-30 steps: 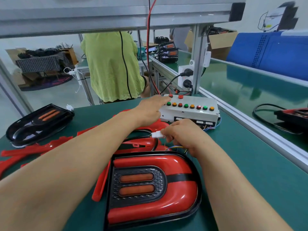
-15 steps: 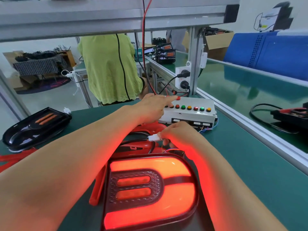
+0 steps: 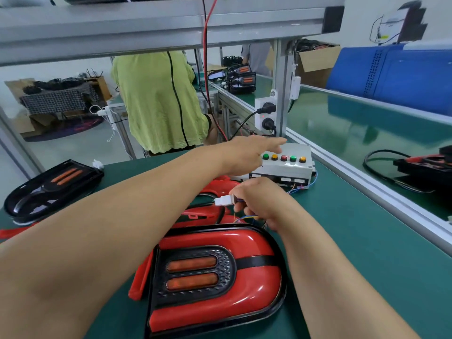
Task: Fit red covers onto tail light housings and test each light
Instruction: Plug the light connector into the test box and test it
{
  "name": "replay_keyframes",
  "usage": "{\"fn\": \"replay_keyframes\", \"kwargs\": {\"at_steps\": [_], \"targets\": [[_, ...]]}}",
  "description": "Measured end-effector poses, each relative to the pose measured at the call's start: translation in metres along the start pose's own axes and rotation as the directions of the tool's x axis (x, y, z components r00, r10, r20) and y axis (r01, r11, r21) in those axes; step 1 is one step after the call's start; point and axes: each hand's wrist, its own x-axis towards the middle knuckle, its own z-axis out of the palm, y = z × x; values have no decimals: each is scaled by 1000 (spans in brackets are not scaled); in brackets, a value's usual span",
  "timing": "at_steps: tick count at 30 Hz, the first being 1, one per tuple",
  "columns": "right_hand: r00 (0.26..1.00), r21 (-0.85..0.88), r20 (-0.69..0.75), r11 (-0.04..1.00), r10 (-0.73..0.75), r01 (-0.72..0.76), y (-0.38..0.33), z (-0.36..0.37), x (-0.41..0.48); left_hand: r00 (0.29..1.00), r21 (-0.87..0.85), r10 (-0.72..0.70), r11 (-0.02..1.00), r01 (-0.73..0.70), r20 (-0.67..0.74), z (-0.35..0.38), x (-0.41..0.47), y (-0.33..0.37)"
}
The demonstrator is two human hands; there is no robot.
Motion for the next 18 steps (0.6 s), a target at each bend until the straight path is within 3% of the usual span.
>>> {"fn": "replay_keyframes", "kwargs": {"at_steps": [6,18], "targets": [[1000,14,7,1000,18,-18,-2,0,-2,995,-51,38,998,-34,90,12,18,24],[999,-34,-32,999,20,-21,3,3,6,981,-155,-39,986,69,188,5,26,11]]}}
